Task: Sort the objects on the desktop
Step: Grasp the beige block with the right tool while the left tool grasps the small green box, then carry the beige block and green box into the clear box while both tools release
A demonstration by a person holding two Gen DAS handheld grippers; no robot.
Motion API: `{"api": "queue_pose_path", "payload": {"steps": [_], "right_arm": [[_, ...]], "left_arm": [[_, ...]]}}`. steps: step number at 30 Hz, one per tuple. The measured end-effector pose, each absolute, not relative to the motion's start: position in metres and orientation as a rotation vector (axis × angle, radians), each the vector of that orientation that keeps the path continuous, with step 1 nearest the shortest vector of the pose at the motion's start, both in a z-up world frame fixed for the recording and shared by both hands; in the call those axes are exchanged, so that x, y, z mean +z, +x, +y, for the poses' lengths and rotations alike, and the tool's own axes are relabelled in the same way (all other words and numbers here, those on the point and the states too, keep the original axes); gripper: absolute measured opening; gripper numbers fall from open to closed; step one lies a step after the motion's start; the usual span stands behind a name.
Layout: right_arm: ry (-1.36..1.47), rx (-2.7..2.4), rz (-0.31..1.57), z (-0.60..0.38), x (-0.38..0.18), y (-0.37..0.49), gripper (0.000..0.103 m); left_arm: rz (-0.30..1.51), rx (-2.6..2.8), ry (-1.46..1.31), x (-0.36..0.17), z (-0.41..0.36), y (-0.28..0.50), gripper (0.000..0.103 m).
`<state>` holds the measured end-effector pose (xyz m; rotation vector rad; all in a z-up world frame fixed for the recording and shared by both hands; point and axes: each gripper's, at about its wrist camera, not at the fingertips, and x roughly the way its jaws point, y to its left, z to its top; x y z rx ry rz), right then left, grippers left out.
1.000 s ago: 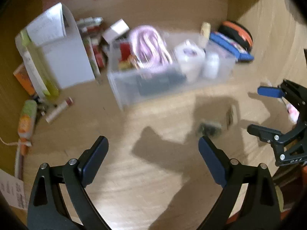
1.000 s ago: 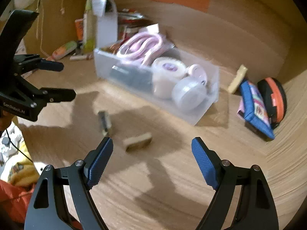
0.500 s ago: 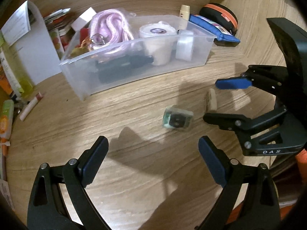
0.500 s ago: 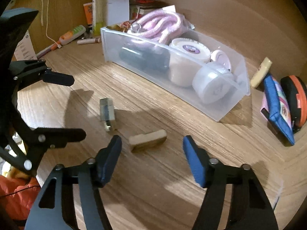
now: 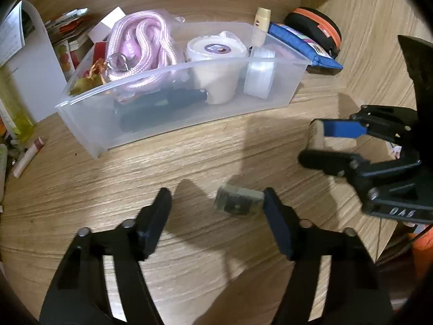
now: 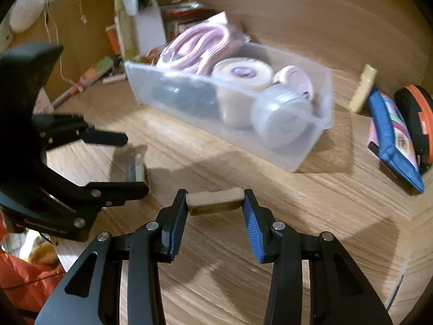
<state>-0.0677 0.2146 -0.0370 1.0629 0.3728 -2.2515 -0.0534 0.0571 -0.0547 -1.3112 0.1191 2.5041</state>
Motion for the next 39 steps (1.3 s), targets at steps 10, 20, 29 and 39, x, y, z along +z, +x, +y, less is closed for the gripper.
{"api": "queue_pose_path", "payload": {"steps": [10, 20, 29, 39], "right_arm": [[1.030, -2.327, 0.253, 0.235, -0.016, -0.074, 0.037], [0.936, -2.418, 0.164, 0.252, 0.020, -0.081, 0.037], [0.895, -2.467, 0.115, 0.253, 0.050, -0.095, 0.037], [0.904, -2.473, 0.056, 0.243, 0.059, -0.127, 0.037]], "left_arm": [[0.084, 2.521, -1.277, -0.049, 0.051, -0.050, 0.033], [-0.003, 2.576, -1.082, 0.006, 0.037, -0.030, 0.033], [0.002, 2.615, -0.907, 0.056, 0.036, -0.057, 0.033], [-0.014, 2.534, -0.985, 0.051, 0.045, -0.130, 0.033]]}}
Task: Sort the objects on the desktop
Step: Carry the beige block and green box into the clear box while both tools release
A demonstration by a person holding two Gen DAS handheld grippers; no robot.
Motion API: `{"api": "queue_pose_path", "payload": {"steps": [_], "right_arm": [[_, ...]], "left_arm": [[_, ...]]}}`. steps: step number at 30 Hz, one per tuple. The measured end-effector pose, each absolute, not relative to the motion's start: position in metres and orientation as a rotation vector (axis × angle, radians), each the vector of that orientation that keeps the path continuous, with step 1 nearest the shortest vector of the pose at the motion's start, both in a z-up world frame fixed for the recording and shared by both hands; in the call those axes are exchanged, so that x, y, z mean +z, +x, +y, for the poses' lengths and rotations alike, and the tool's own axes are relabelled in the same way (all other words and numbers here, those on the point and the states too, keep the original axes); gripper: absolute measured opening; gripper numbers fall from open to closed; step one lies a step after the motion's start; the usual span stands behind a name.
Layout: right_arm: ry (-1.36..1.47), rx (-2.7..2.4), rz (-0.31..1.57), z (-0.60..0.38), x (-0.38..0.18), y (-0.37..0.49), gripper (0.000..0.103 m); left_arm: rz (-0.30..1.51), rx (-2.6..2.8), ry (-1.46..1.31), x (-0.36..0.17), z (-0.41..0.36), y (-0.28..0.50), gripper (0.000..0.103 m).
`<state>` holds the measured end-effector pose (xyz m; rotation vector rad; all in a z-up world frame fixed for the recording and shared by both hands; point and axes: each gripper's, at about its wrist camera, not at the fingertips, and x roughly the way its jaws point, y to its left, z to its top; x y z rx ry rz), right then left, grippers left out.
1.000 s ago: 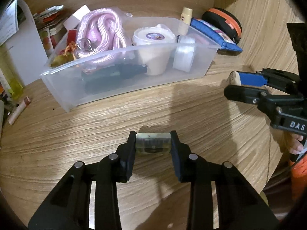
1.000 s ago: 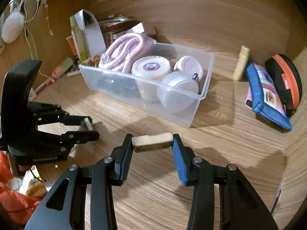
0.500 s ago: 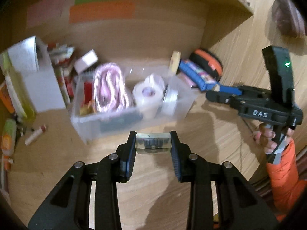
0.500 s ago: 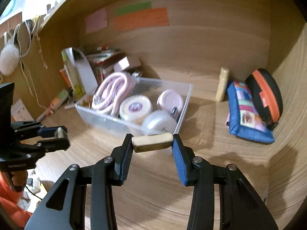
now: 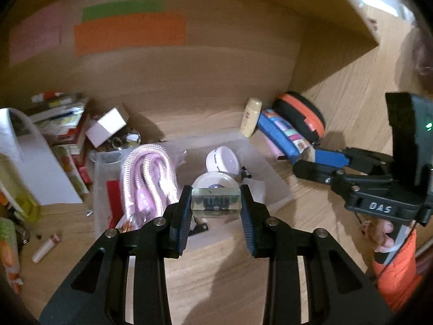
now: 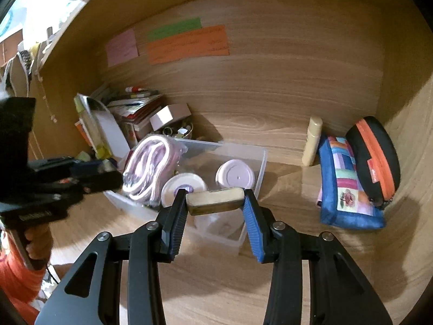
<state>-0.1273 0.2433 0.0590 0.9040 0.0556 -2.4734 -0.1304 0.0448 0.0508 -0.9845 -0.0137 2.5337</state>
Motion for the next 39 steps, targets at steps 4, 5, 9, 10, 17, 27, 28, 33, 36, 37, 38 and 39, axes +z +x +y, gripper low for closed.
{"api": "queue_pose_path", "payload": {"steps": [4, 5, 9, 10, 17, 27, 28, 33, 36, 37, 38, 39], "right_arm": [[0.945, -2.467, 0.031, 0.240, 0.053, -0.146, 0.037], [0.956, -2.464, 0.032, 0.238, 0.050, -0.150, 0.037], [0.998, -2.459, 0.050, 0.232, 0.040, -0.166, 0.037], [1.010, -2.463, 0.062, 0.230, 0.037, -0.169, 0.037], [1.045, -2.460, 0.113, 0.220, 0.025, -0.183, 0.037], [1.089, -2.465, 0.177, 0.208, 0.012, -0.192, 0.038], [1.094, -2.468, 0.184, 0.207, 0.011, -0.192, 0.038], [1.100, -2.479, 0.228, 0.202, 0.011, -0.188, 0.039], [1.085, -2.488, 0.238, 0.202, 0.015, -0.182, 0.047], [1.077, -2.494, 0.244, 0.202, 0.016, -0.179, 0.050], [1.067, -2.504, 0.255, 0.202, 0.017, -0.177, 0.051], [1.055, -2.518, 0.267, 0.203, 0.019, -0.173, 0.054]], "left_arm": [[-0.062, 2.530, -1.021, 0.041, 0.043, -0.152, 0.033], [-0.082, 2.528, -1.027, 0.039, 0.042, -0.157, 0.033], [-0.073, 2.570, -1.023, 0.034, 0.043, -0.170, 0.033], [-0.056, 2.592, -1.017, 0.033, 0.044, -0.171, 0.033], [-0.051, 2.633, -1.060, 0.018, 0.042, -0.188, 0.033], [0.006, 2.643, -1.059, 0.011, 0.045, -0.190, 0.039], [0.009, 2.638, -1.061, 0.011, 0.045, -0.189, 0.041], [0.019, 2.646, -1.048, 0.017, 0.047, -0.184, 0.049], [0.006, 2.644, -1.037, 0.023, 0.044, -0.180, 0.049], [-0.001, 2.641, -1.036, 0.024, 0.044, -0.179, 0.049], [-0.008, 2.640, -1.032, 0.026, 0.043, -0.178, 0.049], [-0.011, 2.642, -1.027, 0.028, 0.042, -0.176, 0.049]]}}
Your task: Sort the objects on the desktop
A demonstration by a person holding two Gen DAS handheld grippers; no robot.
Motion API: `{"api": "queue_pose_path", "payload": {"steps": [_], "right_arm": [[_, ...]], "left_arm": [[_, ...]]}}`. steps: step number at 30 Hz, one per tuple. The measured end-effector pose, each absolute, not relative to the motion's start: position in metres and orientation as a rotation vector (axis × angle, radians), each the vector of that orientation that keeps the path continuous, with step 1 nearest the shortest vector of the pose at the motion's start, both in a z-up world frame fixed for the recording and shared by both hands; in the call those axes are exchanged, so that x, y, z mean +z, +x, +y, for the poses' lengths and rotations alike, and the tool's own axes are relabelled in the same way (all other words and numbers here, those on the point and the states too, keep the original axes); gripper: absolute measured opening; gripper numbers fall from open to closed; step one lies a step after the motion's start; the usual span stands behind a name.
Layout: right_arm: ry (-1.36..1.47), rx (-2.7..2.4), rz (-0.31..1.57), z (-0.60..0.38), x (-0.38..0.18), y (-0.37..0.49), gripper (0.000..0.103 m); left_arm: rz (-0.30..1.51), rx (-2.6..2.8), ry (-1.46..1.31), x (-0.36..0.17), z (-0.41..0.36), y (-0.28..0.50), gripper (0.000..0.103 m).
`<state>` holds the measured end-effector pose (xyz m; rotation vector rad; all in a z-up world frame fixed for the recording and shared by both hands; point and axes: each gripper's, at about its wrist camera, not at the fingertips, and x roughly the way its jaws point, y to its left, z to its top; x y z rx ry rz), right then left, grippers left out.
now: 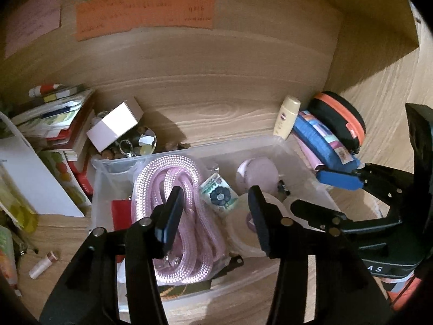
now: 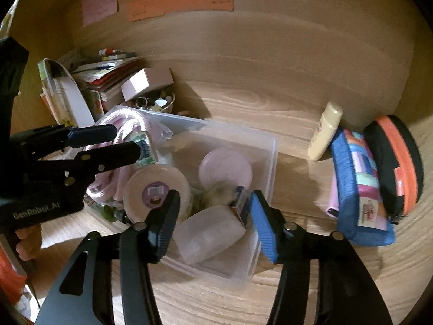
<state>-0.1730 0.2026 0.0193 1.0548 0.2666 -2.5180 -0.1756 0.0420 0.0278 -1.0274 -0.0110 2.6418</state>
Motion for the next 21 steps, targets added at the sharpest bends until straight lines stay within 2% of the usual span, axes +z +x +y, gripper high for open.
{"api": "queue_pose_path", "payload": {"steps": [2, 4, 9, 10, 12, 17, 21], "right_arm": [[1.039, -2.535, 0.277, 0.203, 0.023, -0.168, 0.059], [1.029, -2.545, 0.278, 0.204, 0.026, -0.162, 0.071], [0.957, -2.598, 0.311, 0.202, 0.038, -0.140, 0.083], [0.945, -2.604, 0.314, 0.202, 0.041, -0.136, 0.084], [0.925, -2.609, 0.319, 0.200, 0.045, -0.128, 0.088], [0.863, -2.644, 0.319, 0.197, 0.054, -0.107, 0.100], [0.810, -2.683, 0.320, 0.195, 0.059, -0.093, 0.102]], "left_arm": [[-0.010, 2.653, -1.011, 0.032, 0.040, -0.170, 0.049], [-0.013, 2.664, -0.996, 0.037, 0.037, -0.165, 0.049], [-0.026, 2.696, -0.993, 0.045, 0.026, -0.151, 0.052], [-0.025, 2.707, -0.990, 0.046, 0.024, -0.148, 0.056], [-0.044, 2.727, -0.973, 0.049, 0.019, -0.141, 0.072], [-0.027, 2.772, -0.957, 0.054, 0.013, -0.121, 0.075], [0.000, 2.808, -0.927, 0.055, 0.012, -0.105, 0.094]]}}
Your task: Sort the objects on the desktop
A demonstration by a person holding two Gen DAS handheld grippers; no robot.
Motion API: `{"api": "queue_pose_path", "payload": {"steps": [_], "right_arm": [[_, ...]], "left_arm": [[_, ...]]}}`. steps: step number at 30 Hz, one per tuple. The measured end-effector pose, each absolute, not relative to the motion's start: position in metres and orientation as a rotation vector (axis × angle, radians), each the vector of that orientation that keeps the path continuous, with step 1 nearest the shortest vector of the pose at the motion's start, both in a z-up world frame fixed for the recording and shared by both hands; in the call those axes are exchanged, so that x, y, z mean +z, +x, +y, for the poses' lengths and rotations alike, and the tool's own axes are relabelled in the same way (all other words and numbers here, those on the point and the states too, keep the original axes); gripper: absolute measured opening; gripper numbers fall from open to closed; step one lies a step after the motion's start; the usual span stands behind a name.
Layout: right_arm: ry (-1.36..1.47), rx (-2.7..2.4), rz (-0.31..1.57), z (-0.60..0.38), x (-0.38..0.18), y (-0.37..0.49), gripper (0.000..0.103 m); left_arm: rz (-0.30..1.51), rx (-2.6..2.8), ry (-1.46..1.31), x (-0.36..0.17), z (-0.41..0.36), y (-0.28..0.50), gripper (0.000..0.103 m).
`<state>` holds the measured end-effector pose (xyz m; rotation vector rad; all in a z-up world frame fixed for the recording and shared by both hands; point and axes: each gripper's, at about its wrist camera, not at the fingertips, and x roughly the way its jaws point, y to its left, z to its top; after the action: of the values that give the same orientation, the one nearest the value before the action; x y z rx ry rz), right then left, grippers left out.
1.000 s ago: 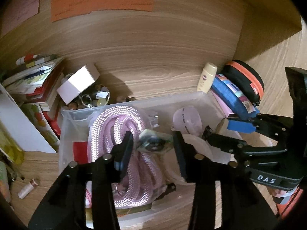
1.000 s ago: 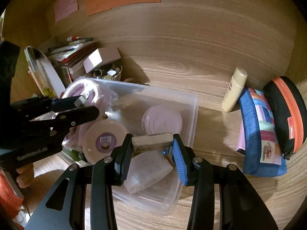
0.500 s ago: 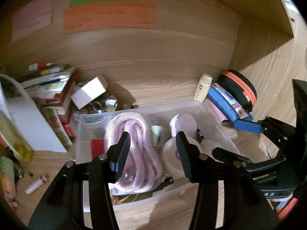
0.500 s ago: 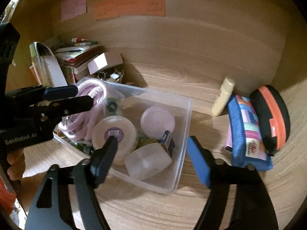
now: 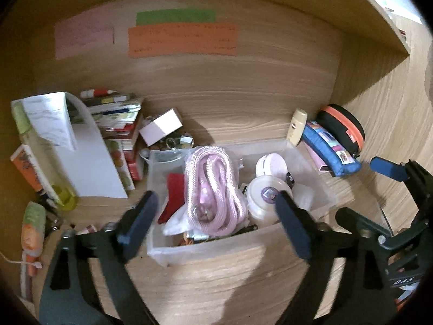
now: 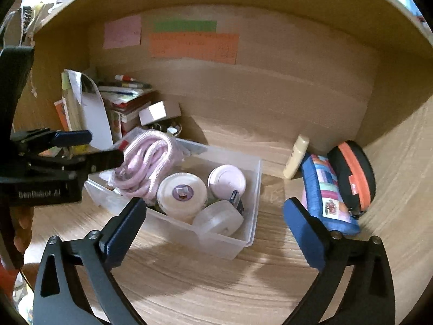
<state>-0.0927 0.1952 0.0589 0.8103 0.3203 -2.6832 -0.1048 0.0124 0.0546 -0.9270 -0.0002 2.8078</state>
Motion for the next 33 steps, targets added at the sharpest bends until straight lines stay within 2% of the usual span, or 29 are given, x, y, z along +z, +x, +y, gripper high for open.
{"api": "queue_pose_path", "payload": {"steps": [22, 33], "right_arm": [[0.810, -2.721, 0.231, 0.204, 0.043, -0.061, 0.103], [0.835, -2.709, 0.211, 0.205, 0.039, -0.060, 0.103]], "left_arm": [[0.146, 2.930, -0.891, 0.033, 0.025, -0.065, 0.094], [0.122, 2.917, -0.897, 0.031, 0.025, -0.065, 0.094]]}}
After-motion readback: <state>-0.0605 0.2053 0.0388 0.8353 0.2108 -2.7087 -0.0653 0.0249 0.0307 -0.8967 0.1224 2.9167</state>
